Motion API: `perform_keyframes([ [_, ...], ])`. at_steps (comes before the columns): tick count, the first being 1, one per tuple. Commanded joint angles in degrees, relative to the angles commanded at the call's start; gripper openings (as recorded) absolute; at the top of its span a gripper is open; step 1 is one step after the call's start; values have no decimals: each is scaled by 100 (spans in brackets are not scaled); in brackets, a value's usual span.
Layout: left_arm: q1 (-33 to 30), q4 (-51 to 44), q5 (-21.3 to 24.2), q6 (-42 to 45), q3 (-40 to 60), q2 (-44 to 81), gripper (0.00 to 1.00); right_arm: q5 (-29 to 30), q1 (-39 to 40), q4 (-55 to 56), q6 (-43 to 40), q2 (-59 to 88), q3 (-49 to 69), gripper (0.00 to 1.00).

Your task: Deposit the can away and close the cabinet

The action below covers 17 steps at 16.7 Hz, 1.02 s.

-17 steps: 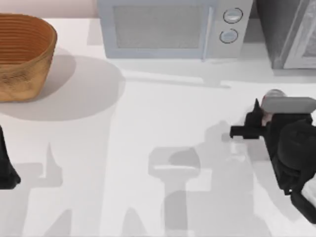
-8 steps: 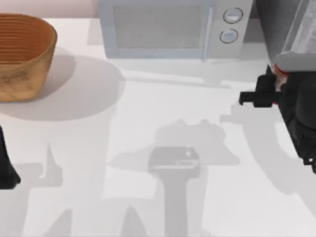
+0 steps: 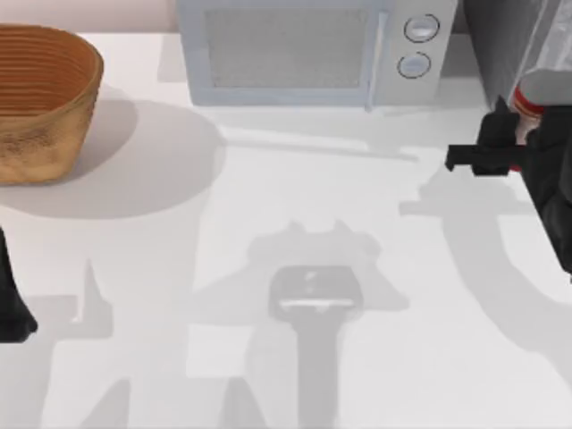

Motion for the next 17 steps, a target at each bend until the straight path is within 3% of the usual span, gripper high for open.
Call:
perform_keyframes([
  [7, 0, 0, 0, 0, 0, 0, 100, -288, -240, -343, -61, -878, -299, 0],
  [17, 0, 0, 0, 0, 0, 0, 100, -1603, -1578, -2350, -427, -5225, -1921, 0],
])
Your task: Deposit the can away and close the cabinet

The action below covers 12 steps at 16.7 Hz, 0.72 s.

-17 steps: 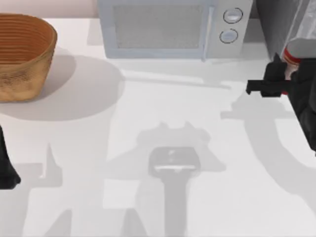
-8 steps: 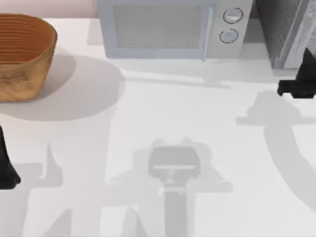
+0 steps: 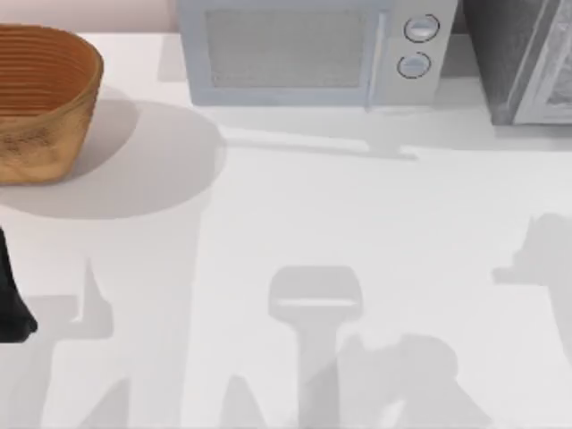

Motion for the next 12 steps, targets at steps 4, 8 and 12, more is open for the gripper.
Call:
perform_keyframes([
  [4, 0, 0, 0, 0, 0, 0, 100, -548, -543, -827, -129, -1698, -669, 0],
  [8, 0, 0, 0, 0, 0, 0, 100, -938, -913, -1402, -211, -2847, -1135, 0],
  [12, 0, 0, 0, 0, 0, 0, 100, -1042, -1010, -1554, -232, -3136, -1257, 0],
])
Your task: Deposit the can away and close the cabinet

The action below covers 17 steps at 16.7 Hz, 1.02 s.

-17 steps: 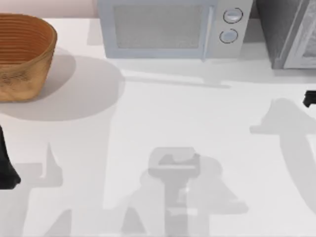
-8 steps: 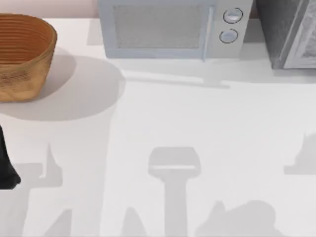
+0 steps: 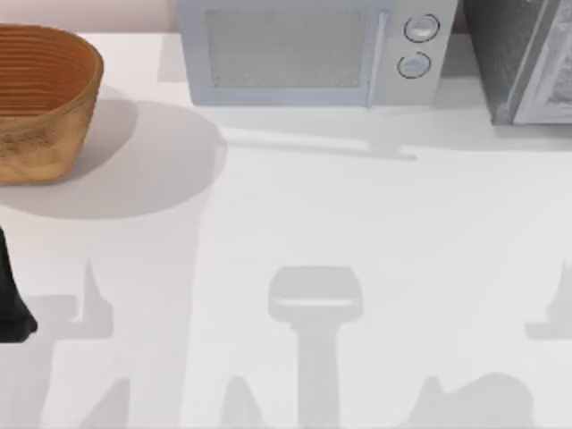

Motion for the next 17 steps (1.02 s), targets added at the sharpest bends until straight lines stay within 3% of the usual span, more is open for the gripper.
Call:
perform_keyframes([
  [8, 0, 0, 0, 0, 0, 0, 100, 81, 113, -156, 19, 577, 623, 0],
  [17, 0, 0, 0, 0, 0, 0, 100, 572, 538, -1181, 28, 3804, 4875, 0],
])
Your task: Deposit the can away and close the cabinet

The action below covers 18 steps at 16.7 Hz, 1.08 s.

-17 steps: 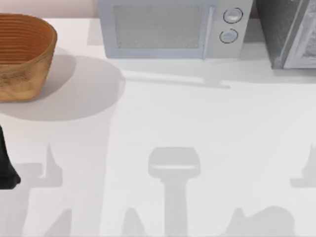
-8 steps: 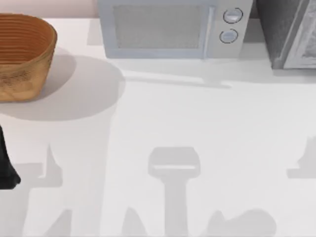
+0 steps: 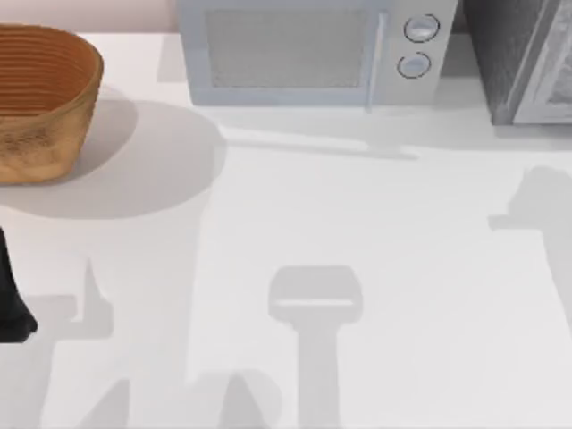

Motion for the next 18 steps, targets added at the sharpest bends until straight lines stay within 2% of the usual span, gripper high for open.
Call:
perform_keyframes([
  [5, 0, 0, 0, 0, 0, 0, 100, 290, 263, -631, 26, 1970, 2704, 0],
  [9, 0, 0, 0, 0, 0, 0, 100, 463, 427, -1017, 54, 3159, 4304, 0],
  [13, 0, 0, 0, 0, 0, 0, 100, 545, 518, -1215, 73, 3775, 5085, 0],
  [18, 0, 0, 0, 0, 0, 0, 100, 543, 501, -1217, 84, 3796, 5108, 0],
])
